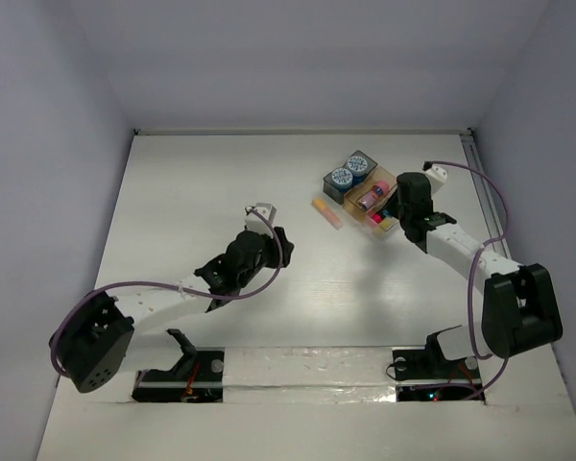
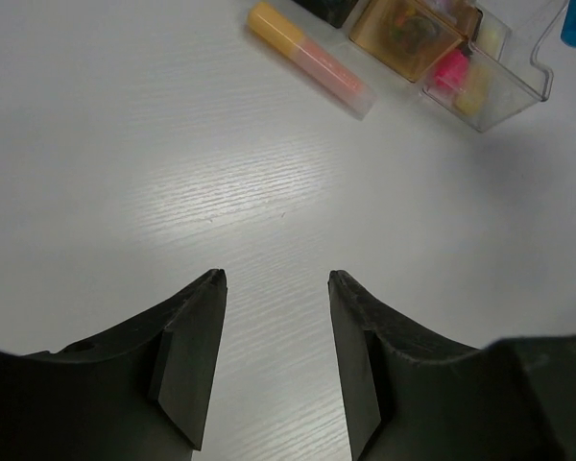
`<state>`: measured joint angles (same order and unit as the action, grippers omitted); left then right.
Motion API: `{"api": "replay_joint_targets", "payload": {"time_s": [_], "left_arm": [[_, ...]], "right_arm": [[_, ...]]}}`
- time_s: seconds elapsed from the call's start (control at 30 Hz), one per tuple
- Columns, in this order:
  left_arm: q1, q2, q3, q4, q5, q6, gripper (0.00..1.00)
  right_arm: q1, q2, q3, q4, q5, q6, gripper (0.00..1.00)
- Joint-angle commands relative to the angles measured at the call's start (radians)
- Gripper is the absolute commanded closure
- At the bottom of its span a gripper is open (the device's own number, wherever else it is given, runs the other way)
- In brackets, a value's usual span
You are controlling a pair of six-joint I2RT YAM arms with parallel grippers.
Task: Sort the stationery into containers
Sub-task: Place the pen in the storage box.
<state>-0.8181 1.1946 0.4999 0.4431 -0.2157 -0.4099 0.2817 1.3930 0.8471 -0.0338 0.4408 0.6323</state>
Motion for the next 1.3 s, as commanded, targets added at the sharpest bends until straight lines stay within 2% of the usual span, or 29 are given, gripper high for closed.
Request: {"api": "replay_joint_targets", "payload": {"time_s": [0.0, 0.2, 0.23, 0.33, 0.4, 0.43, 0.47, 0.5, 0.73, 0.8, 0.83, 0.87, 0.9, 1.0, 1.03, 1.17, 1.27], "left_arm": [[-0.003, 0.008, 0.042, 0.025, 0.03, -0.01, 0.56], [-0.003, 0.023, 0.043, 0.039, 0.05, -0.015, 0.55], [-0.003, 0.028, 0.043, 0.04, 0.055, -0.017, 0.55], [-0.003, 0.039, 0.045, 0.049, 0.061, -0.027, 0.52], [-0.003, 0.052, 0.052, 0.051, 0.068, -0.035, 0.51], [-0.003, 0.063, 0.055, 0.051, 0.075, -0.043, 0.51], [-0.003, 0.066, 0.06, 0.051, 0.088, -0.047, 0.51], [-0.003, 0.077, 0.069, 0.054, 0.093, -0.053, 0.5], [-0.003, 0.152, 0.15, 0.045, 0.059, -0.147, 0.49], [-0.003, 0.204, 0.182, 0.023, 0.041, -0.165, 0.49], [-0.003, 0.226, 0.204, 0.013, 0.033, -0.176, 0.49], [-0.003, 0.247, 0.224, 0.0, 0.016, -0.184, 0.5], [-0.003, 0.27, 0.268, -0.018, 0.006, -0.191, 0.52], [-0.012, 0.37, 0.334, -0.006, -0.05, -0.228, 0.65], [-0.012, 0.393, 0.356, -0.009, -0.059, -0.242, 0.79], [-0.012, 0.503, 0.463, -0.038, -0.08, -0.26, 1.0], [-0.012, 0.569, 0.537, -0.06, -0.099, -0.276, 1.0]], "right_arm": [[-0.013, 0.007, -0.013, 0.075, 0.012, 0.053, 0.81], [-0.035, 0.041, -0.013, 0.086, 0.009, 0.073, 0.78], [-0.035, 0.052, -0.01, 0.084, 0.007, 0.078, 0.71], [-0.035, 0.06, -0.005, 0.089, -0.001, 0.076, 0.61], [-0.035, 0.051, -0.013, 0.098, -0.007, 0.069, 0.6], [-0.035, 0.047, -0.013, 0.098, -0.005, 0.064, 0.51], [-0.035, 0.04, -0.013, 0.1, -0.002, 0.057, 0.49], [-0.035, 0.035, -0.011, 0.098, -0.005, 0.05, 0.42], [-0.035, -0.02, -0.032, 0.084, -0.051, 0.021, 0.4], [-0.035, -0.061, -0.06, 0.094, -0.071, 0.012, 0.51], [-0.035, -0.125, -0.08, 0.109, -0.082, 0.007, 0.83], [-0.035, -0.165, -0.124, 0.117, -0.103, -0.008, 1.0], [-0.035, -0.207, -0.15, 0.124, -0.122, -0.014, 1.0], [-0.035, -0.366, -0.246, 0.149, -0.224, -0.008, 1.0], [-0.035, -0.396, -0.259, 0.131, -0.249, -0.002, 1.0], [-0.035, -0.508, -0.296, 0.06, -0.347, -0.035, 1.0], [-0.035, -0.586, -0.318, 0.037, -0.398, -0.054, 0.98]]}}
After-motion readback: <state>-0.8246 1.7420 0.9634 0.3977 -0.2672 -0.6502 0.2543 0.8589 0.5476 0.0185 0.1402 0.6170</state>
